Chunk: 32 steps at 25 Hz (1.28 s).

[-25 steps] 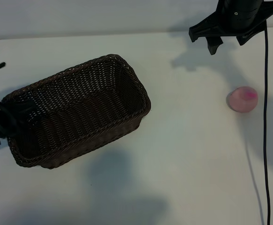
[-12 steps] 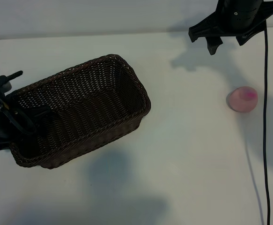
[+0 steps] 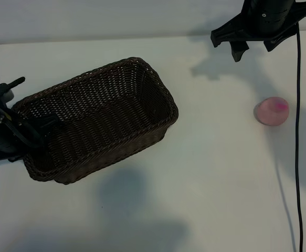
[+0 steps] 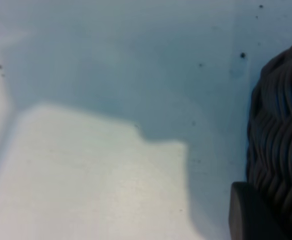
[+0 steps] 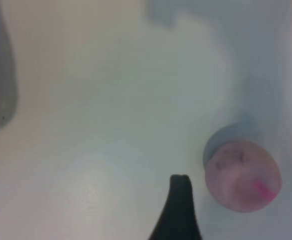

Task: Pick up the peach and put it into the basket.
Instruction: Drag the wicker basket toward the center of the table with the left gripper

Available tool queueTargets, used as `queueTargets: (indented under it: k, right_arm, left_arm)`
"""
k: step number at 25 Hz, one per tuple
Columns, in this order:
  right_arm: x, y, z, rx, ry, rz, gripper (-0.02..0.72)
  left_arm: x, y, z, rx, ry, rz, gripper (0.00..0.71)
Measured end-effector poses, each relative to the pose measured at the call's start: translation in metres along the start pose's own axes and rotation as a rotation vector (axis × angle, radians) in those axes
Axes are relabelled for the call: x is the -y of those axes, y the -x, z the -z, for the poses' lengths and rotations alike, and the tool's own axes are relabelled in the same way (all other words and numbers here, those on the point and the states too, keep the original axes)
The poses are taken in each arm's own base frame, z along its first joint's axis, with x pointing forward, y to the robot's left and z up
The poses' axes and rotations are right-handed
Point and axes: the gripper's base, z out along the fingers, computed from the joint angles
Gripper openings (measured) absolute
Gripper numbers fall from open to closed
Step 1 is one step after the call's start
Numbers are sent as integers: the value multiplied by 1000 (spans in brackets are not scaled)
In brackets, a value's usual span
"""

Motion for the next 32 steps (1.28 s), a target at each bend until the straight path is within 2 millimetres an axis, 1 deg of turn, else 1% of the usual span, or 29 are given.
queueTargets:
  k: [7,16,20,22,25,29,31,32]
  right_arm:
    - [0,0,0,0,0,0,589]
    - [0,0,0,-1,4,-1,589]
    - [-1,0,0,0,7,-3,589]
    - [-1,0,0,0,7,-3,589]
    - [-1,0,0,-1,8,-3,589]
    - [-1,0,0,-1,8,-3,589]
    - [-1,0,0,-1,8,-3,589]
    - [-1,0,0,-1,8,-3,589]
  left_arm:
    - [5,0,6,3,-54,-7,104]
    - [15,0,29,48,-192,-66,101]
    - [18,0,35,69,-226,-88,101]
    - [21,2,38,64,-236,-127,101]
    - [31,13,49,61,-259,-213,99]
    - [53,39,65,70,-276,-295,99]
    - [63,54,69,59,-268,-336,99]
    - [67,59,66,41,-260,-348,99]
